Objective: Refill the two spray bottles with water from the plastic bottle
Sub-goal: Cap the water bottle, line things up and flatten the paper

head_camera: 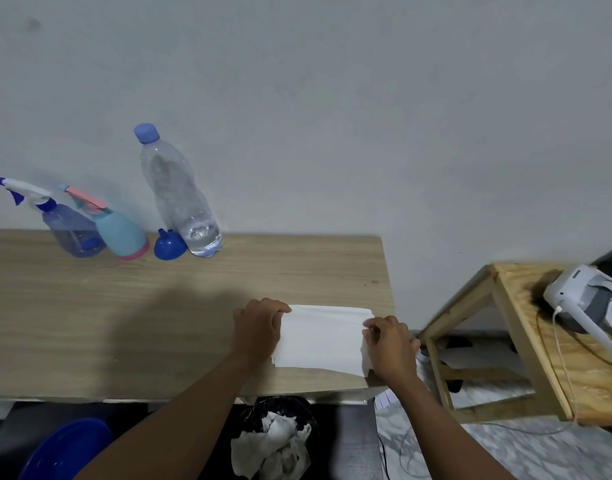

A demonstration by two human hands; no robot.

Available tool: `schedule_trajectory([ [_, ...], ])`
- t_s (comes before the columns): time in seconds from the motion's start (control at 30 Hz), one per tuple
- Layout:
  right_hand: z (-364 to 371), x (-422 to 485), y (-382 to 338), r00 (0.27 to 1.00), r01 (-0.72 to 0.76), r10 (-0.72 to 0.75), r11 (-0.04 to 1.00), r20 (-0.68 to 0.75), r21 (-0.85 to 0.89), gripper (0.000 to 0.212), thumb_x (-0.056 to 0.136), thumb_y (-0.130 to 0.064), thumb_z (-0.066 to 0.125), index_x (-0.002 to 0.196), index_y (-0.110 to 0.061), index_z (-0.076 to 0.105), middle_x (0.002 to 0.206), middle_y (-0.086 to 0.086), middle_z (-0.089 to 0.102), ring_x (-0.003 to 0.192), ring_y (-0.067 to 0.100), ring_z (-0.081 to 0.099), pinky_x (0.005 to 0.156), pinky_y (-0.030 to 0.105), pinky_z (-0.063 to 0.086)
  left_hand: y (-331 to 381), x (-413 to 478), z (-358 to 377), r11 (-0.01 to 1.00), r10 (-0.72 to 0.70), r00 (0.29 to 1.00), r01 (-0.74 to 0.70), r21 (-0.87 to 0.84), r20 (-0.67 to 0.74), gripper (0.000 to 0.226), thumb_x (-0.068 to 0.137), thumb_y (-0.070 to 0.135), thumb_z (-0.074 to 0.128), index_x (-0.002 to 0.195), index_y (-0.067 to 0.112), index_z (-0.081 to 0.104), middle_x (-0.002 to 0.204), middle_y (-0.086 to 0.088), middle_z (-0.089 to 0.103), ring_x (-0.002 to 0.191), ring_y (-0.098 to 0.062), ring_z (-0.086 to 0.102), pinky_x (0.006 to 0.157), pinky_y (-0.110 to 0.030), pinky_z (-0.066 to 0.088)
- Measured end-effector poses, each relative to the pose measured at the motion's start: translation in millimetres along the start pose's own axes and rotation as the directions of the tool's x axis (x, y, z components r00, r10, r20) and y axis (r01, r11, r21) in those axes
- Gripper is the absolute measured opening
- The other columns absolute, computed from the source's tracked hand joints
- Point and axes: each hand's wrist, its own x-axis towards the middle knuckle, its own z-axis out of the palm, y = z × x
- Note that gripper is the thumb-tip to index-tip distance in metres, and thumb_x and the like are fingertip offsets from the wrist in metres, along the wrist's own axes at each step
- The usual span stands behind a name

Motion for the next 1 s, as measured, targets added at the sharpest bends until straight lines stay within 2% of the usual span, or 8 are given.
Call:
schedule_trajectory([
  [0.2,-3,-5,-1,0.986,0.141,-0.127,0.981,-0.108,0.132,0.015,0.095,-0.018,0.064,0.092,-0.032,0.067,0.098,-0.017,0.051,0.098,0.012,0.047,0.083,0.039,0.029,-2,1,7,0.996,0.053,0.998,-0.056,0.064,0.046,0.028,0.082,0.017,0.071,0.096,0.040,0.073,0.092,0.012,0.070,0.085,-0.018,0.064,0.073,-0.037,0.033],
  [0.4,-7,-11,-1,0.966,0.233,-0.178,0.911,-0.186,0.341,0.021,0.095,-0.014,0.064,0.090,-0.034,0.059,0.092,-0.030,0.056,0.099,0.014,0.055,0.094,0.053,0.045,2,5,2,0.999,0.016,0.996,-0.020,0.044,0.091,0.011,0.079,0.030,0.078,0.088,0.034,0.072,0.094,0.013,0.072,0.090,-0.017,0.064,0.074,-0.034,0.020],
  [0.57,-9,-12,-4,0.982,0.171,-0.104,0.856,-0.161,0.488,0.012,0.097,-0.013,0.061,0.099,-0.025,0.061,0.090,-0.021,0.064,0.091,0.013,0.064,0.085,0.028,0.051,3,5,-3,0.999,-0.025,0.996,0.026,-0.019,0.083,0.002,0.083,0.032,0.073,0.084,0.031,0.071,0.100,0.013,0.067,0.098,-0.016,0.059,0.079,-0.035,0.023],
  [0.67,-15,-10,-10,0.991,0.099,-0.016,0.769,-0.135,0.632,0.016,0.097,-0.010,0.060,0.104,-0.020,0.050,0.085,-0.001,0.062,0.079,0.012,0.060,0.069,0.010,0.045,4,6,-9,0.990,-0.075,0.993,0.085,-0.111,0.090,0.015,0.080,0.039,0.060,0.085,0.032,0.071,0.098,0.017,0.068,0.104,-0.014,0.057,0.085,-0.036,0.029],
  [0.77,-19,-7,-19,0.992,0.061,0.030,0.733,-0.122,0.677,0.025,0.097,-0.012,0.061,0.091,-0.025,0.041,0.076,0.005,0.054,0.068,0.014,0.051,0.064,0.017,0.043,5,5,-20,0.934,-0.174,0.979,0.198,-0.299,0.108,0.011,0.077,0.041,0.059,0.084,0.036,0.066,0.086,0.020,0.069,0.097,-0.005,0.063,0.094,-0.038,0.039],
  [0.87,-24,-2,-26,0.993,0.056,0.038,0.698,-0.115,0.714,0.019,0.097,-0.005,0.059,0.083,-0.012,0.047,0.076,0.003,0.053,0.066,0.009,0.049,0.068,0.024,0.043,6,7,-29,0.773,-0.236,0.961,0.275,-0.571,0.144,0.017,0.082,0.019,0.074,0.083,0.025,0.058,0.073,0.007,0.069,0.071,-0.005,0.065,0.076,-0.034,0.050],
  [0.93,-27,0,-31,0.995,0.070,0.005,0.696,-0.102,0.715,0.017,0.098,0.002,0.053,0.083,-0.005,0.058,0.082,0.004,0.064,0.069,0.000,0.056,0.072,0.013,0.046,6,10,-37,0.724,-0.219,0.966,0.256,-0.641,0.139,0.017,0.085,0.006,0.072,0.081,0.014,0.057,0.070,-0.007,0.066,0.066,-0.015,0.064,0.069,-0.036,0.050],
  [1.0,-30,1,-40,0.997,0.054,-0.003,0.704,-0.073,0.708,0.024,0.097,0.004,0.051,0.090,-0.008,0.070,0.094,0.000,0.072,0.077,-0.009,0.062,0.073,0.003,0.045,2,12,-44,0.719,-0.191,0.974,0.221,-0.659,0.119,0.010,0.086,0.006,0.068,0.081,0.012,0.064,0.073,-0.004,0.069,0.072,-0.021,0.069,0.072,-0.038,0.053],
])
